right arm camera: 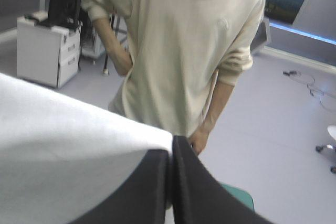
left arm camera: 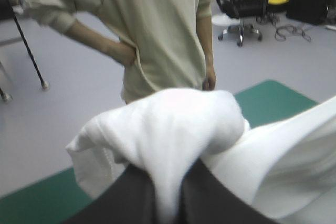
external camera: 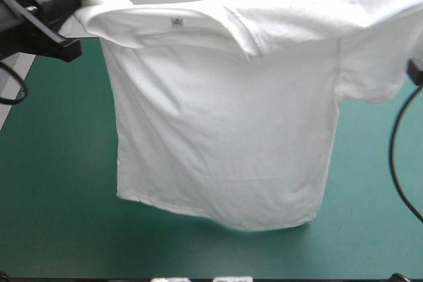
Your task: Fold the cloth
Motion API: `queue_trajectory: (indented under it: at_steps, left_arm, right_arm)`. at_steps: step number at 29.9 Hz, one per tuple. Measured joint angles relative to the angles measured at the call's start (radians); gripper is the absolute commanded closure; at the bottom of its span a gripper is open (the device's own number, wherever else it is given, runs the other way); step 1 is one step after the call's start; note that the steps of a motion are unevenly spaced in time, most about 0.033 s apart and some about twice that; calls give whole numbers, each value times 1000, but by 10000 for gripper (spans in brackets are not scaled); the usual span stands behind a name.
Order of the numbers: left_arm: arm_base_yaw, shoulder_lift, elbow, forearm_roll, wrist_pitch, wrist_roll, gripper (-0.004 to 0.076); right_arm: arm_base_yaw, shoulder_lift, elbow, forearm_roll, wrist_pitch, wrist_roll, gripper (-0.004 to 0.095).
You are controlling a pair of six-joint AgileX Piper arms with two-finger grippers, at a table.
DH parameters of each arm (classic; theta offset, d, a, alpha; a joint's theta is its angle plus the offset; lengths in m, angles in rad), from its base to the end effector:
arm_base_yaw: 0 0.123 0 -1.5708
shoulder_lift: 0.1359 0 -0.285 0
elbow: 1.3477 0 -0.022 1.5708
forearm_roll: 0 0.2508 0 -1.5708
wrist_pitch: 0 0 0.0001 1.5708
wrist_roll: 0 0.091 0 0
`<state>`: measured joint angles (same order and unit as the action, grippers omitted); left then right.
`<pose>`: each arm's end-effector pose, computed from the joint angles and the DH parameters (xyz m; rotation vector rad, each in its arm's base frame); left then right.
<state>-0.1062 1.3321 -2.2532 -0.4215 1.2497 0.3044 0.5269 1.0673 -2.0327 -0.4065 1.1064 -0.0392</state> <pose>0.1631 -0.0529 0.6126 0.5195 1.6998 -0.3135 0.0921 0.0163 0.6160 -0.3171 1.5568 -0.0553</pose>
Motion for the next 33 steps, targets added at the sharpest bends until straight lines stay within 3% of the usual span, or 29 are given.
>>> queue_trajectory:
  at_steps: [4, 9, 18, 22, 25, 28, 33]
  left_arm:
    - [0, 26, 211, 18, -33, -9, 733]
    - [0, 98, 477, 23, -202, 3, 733]
    - [-3, 396, 577, -84, -636, 105, 733]
    - [-6, 502, 577, -242, -815, 222, 733]
    - [-6, 582, 577, -315, -873, 290, 728]
    - [-6, 652, 577, -331, -884, 316, 667]
    - [-2, 736, 577, -331, -885, 324, 399]
  right_arm:
    - [0, 50, 184, -77, -28, 64, 925]
    - [-53, 119, 421, -186, -162, 217, 925]
    - [-374, 399, 464, 44, -512, 228, 925]
    - [-412, 529, 404, 95, -585, 180, 924]
    - [-413, 634, 354, 128, -602, 146, 898]
    - [-413, 729, 319, 157, -601, 124, 769]
    - [-423, 839, 300, 232, -593, 67, 463]
